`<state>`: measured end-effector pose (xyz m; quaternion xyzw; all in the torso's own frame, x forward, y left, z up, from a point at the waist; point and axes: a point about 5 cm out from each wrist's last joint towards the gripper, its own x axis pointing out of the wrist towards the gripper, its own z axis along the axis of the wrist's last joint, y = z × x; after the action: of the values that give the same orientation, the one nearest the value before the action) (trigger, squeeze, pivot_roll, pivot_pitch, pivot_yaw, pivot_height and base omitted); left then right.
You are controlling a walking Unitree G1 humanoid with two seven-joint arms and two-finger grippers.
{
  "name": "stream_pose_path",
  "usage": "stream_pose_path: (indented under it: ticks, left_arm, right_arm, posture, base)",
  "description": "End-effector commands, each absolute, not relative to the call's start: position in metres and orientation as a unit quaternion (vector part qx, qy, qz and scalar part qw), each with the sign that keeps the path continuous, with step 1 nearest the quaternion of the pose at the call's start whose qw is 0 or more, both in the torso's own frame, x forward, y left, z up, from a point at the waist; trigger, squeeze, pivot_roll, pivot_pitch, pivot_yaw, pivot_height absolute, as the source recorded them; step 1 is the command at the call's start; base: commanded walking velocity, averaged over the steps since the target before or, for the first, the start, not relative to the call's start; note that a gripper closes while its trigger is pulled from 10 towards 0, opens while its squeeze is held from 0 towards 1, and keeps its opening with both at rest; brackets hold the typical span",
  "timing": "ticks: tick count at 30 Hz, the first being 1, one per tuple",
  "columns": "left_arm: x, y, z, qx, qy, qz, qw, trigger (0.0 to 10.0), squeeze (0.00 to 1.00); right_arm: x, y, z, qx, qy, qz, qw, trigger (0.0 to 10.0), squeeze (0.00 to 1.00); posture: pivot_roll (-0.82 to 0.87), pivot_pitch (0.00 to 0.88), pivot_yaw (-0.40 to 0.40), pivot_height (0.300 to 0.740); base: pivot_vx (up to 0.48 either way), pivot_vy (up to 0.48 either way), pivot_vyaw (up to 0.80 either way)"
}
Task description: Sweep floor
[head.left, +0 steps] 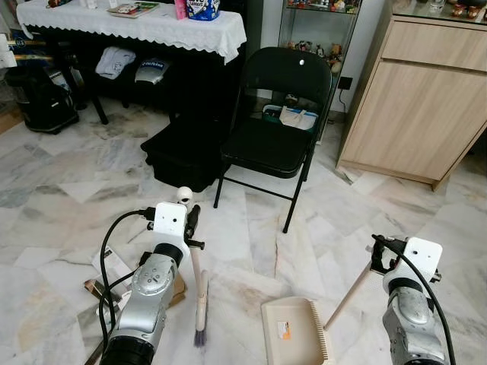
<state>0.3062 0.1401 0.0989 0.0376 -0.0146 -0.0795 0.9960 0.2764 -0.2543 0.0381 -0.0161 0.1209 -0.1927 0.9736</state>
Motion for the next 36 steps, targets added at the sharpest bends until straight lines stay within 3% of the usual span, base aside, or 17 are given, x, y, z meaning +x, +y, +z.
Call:
stream_pose_path:
  ticks: [1,15,36]
  left_arm:
    - [0.307,0.14,0.103,0.046,-0.03,-0.081,0.995,10.0,0.0]
    - [0.307,0.141,0.103,0.045,-0.029,-0.078,0.996,10.0,0.0]
    - [0.307,0.141,0.103,0.044,-0.03,-0.08,0.995,10.0,0.0]
  right_arm:
    - [0.28,-0.253,0.037,-0.033,0.135,-0.167,0.976,10.0,0.0]
    - [0.291,-0.258,0.042,-0.042,0.15,-0.119,0.981,10.0,0.0]
    - [0.279,-0.27,0.027,-0.055,0.202,-0.166,0.964,10.0,0.0]
  posture:
    - [0.05,0.006,-0.019,0.74]
    - [0.05,0.022,-0.022,0.74]
    - [0.05,0.023,-0.021,0.74]
  base:
    - [0.0,0.0,0.0]
    - [0.0,0.0,0.0]
    - [0.0,0.0,0.0]
